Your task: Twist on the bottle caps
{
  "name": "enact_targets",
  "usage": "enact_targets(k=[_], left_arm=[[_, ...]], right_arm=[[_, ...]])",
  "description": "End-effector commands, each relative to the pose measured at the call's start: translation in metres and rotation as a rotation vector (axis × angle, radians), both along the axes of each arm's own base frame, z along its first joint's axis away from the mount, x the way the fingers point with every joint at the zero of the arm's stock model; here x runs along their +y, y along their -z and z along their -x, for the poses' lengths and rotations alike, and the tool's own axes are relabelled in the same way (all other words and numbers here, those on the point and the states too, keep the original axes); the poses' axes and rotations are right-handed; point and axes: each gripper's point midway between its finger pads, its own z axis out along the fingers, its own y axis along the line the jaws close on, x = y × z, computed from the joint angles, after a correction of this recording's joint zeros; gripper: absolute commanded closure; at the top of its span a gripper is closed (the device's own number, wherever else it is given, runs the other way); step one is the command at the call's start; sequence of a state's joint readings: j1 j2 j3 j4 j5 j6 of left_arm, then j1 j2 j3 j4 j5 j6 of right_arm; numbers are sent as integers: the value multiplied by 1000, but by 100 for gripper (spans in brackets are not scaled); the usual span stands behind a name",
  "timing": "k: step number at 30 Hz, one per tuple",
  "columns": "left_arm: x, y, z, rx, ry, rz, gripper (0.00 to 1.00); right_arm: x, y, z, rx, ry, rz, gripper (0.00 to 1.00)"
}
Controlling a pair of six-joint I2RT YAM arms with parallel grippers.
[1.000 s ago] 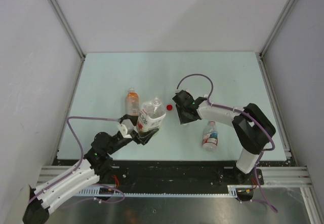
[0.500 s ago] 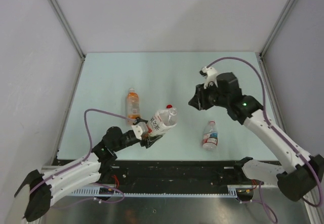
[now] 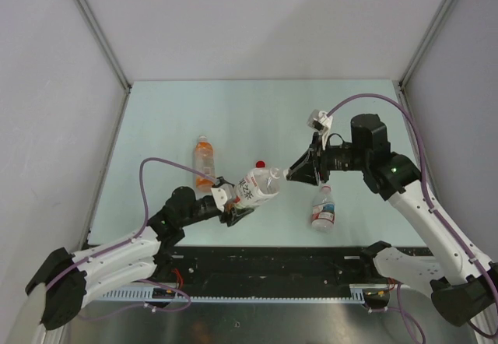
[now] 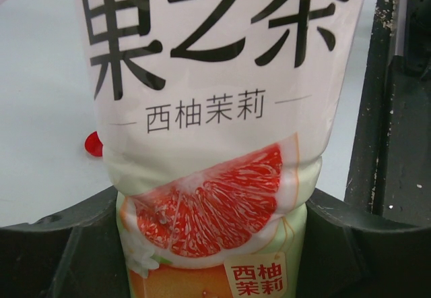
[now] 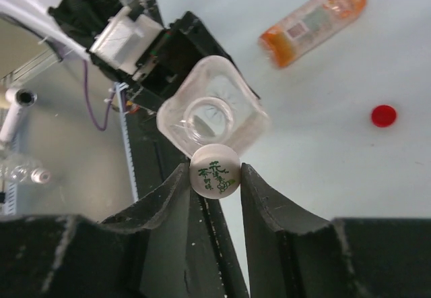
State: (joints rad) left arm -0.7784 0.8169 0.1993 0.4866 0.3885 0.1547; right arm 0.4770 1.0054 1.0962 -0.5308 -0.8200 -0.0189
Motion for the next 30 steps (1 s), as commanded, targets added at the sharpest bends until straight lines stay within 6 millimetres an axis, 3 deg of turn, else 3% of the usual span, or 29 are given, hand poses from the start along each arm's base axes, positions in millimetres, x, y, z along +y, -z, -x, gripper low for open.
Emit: enact_targets(k=[1, 12, 30], left_arm=[[-10, -23, 0, -64, 62, 22, 100], [-21, -26, 16, -79, 192, 13, 100], [-21, -40, 9, -104, 159, 34, 100]], right_arm=[[8, -16, 17, -18, -102, -52, 99], [10, -13, 13, 14, -66, -40, 99], [14, 1, 29, 88, -117, -3, 100]])
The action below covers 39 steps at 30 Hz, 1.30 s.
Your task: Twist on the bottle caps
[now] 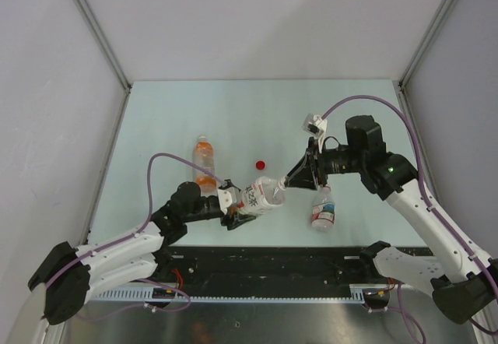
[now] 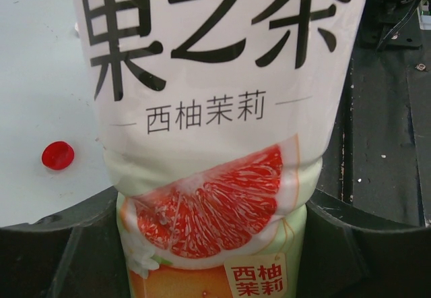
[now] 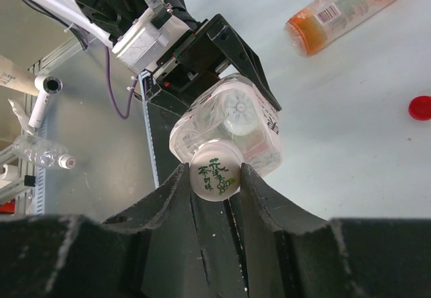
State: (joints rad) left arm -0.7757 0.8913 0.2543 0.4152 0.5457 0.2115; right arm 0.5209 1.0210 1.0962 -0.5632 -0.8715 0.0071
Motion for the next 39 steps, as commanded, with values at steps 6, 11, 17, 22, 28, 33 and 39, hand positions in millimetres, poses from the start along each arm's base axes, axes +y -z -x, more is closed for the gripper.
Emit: enact_targets(k=[6, 11, 17, 22, 28, 33, 39], left_arm=[[-10, -66, -4, -126, 20, 147, 100], [-15, -83, 4, -97, 66, 188, 100], [-21, -106, 13, -95, 136, 229, 100], [-21, -119, 12, -166, 135, 253, 100], [-18, -143, -1, -212, 56, 316, 100], [-15, -158, -11, -229, -10, 371, 100], [-16, -163, -37, -231, -135, 400, 100]], right_arm=[[10, 4, 9, -31, -29, 44, 100], [15, 4, 10, -82, -19, 63, 100], [23, 1, 11, -87, -15, 51, 100], [25, 6, 6, 5, 46, 62, 100], [23, 11, -8, 80, 192, 84, 100], [20, 11, -21, 116, 305, 85, 100], [29, 7, -47, 154, 463, 36, 100]])
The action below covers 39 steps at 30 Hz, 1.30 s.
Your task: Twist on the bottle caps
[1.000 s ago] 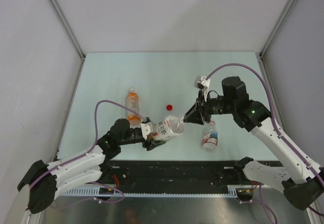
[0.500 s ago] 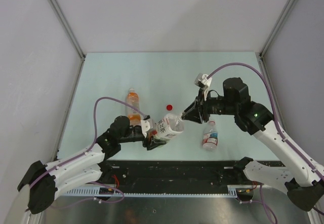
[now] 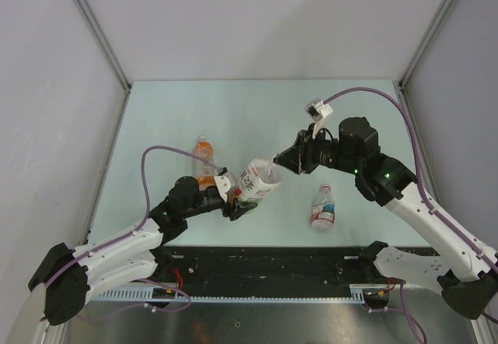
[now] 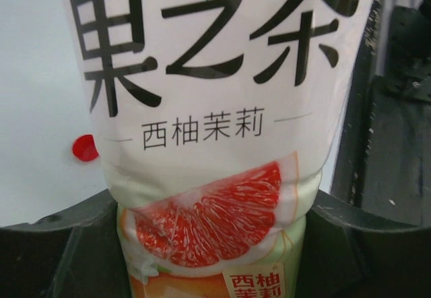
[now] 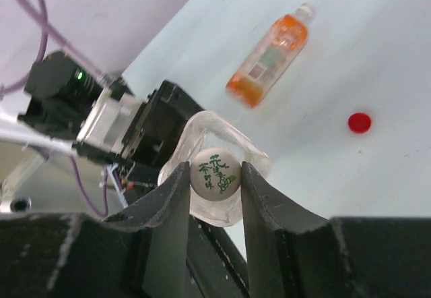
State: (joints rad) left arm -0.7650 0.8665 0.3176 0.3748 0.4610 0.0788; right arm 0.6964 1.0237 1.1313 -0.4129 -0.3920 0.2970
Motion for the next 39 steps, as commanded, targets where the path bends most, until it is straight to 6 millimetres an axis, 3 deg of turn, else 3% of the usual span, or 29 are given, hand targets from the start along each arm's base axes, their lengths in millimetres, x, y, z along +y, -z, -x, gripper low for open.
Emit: enact_targets(k=[1, 4, 8, 14, 18, 25, 31, 39], left_arm=[[-16, -138, -26, -327, -61, 321, 100], [-18, -137, -34, -337, -92, 307, 100], [-23, -134, -32, -368, -67, 287, 100], [-27, -125, -44, -424, -142, 225, 100], [-34, -117, -52, -422, -183, 190, 100], [-35, -118, -50, -407, -183, 212, 100], [-30, -107, -48, -391, -190, 200, 100], [-26, -96, -51, -365, -221, 187, 100]], right_arm=[[8, 31, -13, 155, 128, 32, 100], [12, 29, -21, 168, 165, 9, 100], [15, 33, -25, 184, 180, 12, 100], [6, 52, -39, 268, 324, 54, 100], [5, 54, -47, 310, 412, 27, 98], [10, 41, -50, 297, 415, -27, 77], [8, 16, -50, 222, 404, -87, 59], [11, -30, -42, 79, 314, -191, 20]])
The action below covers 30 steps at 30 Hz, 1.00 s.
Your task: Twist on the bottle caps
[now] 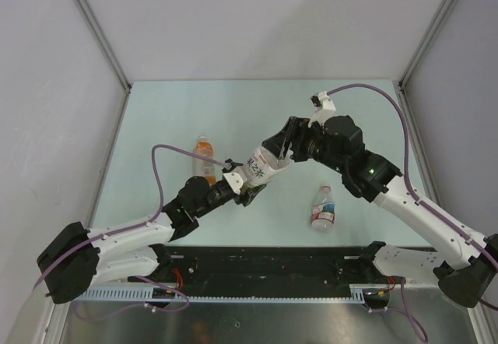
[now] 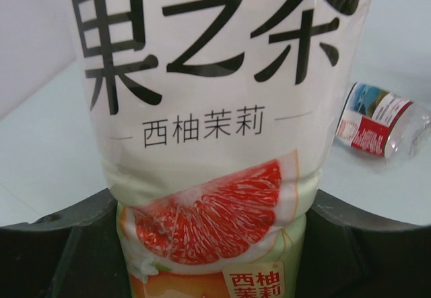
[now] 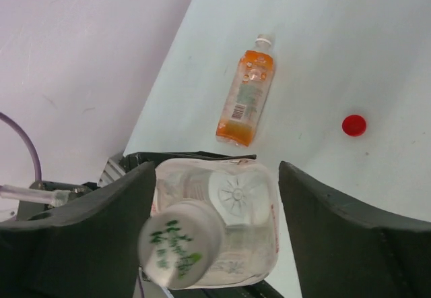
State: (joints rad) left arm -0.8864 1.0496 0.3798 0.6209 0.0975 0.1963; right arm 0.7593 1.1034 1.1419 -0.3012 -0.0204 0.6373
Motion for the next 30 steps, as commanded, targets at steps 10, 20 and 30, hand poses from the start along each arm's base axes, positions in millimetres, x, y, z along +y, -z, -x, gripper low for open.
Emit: enact_targets(k=[10, 20, 30], left_arm=[[2, -56, -8, -105, -36, 166, 100], [4, -44, 13, -75, 105, 155, 100], [3, -17, 56, -33, 427, 76, 100]], right_arm=[[-11, -51, 44, -319, -228, 39, 1], [-40, -47, 81, -531, -380, 226, 1], [-30, -28, 114, -820, -691, 320, 8]])
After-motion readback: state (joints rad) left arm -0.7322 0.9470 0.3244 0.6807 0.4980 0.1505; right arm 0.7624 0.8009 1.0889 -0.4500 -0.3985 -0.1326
